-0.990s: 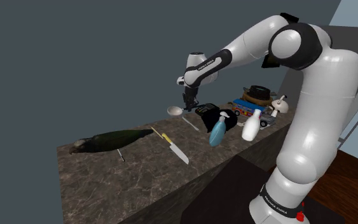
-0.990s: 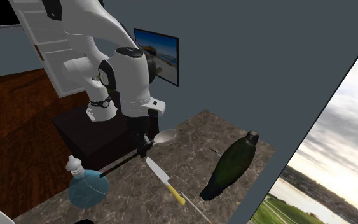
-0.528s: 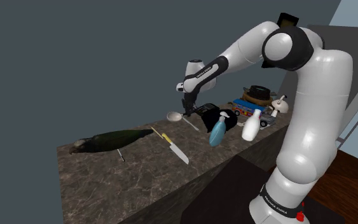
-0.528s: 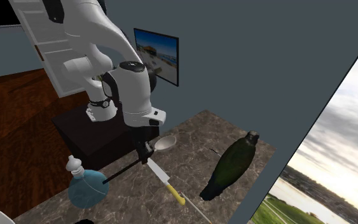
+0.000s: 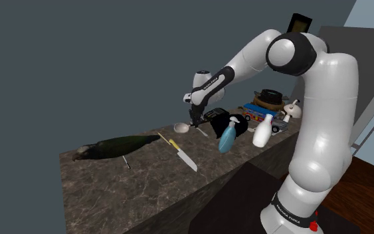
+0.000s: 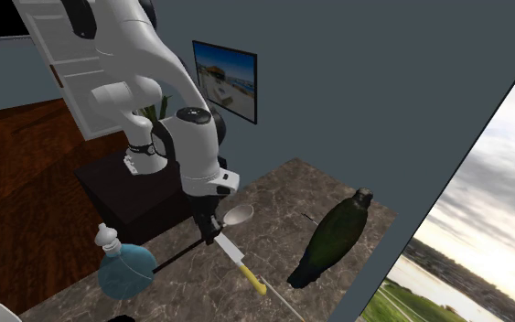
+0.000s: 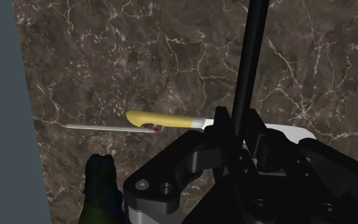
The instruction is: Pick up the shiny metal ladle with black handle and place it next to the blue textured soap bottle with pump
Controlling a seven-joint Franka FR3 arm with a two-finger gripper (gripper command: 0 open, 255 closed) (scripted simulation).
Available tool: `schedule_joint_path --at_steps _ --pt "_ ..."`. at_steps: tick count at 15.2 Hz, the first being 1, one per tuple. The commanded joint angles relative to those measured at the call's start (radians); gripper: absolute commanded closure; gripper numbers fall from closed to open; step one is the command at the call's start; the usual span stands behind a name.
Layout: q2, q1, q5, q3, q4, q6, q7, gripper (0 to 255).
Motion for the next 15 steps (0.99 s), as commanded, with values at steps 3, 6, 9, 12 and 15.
schedule_joint_path --at_steps 3,6,9,12,15 --pt "0.042 0.001 -0.006 -0.003 -0.004 0.046 0.009 255" --pt "0.073 0.002 -0.010 -0.005 -0.005 0.078 0.015 255" --pt "0.106 0.004 -0.015 -0.008 -0.003 0.109 0.021 255" --pt "0.139 0.005 -0.019 -0.010 0.000 0.139 0.027 255" --pt "0.174 0.007 -0.023 -0.013 0.005 0.169 0.034 255"
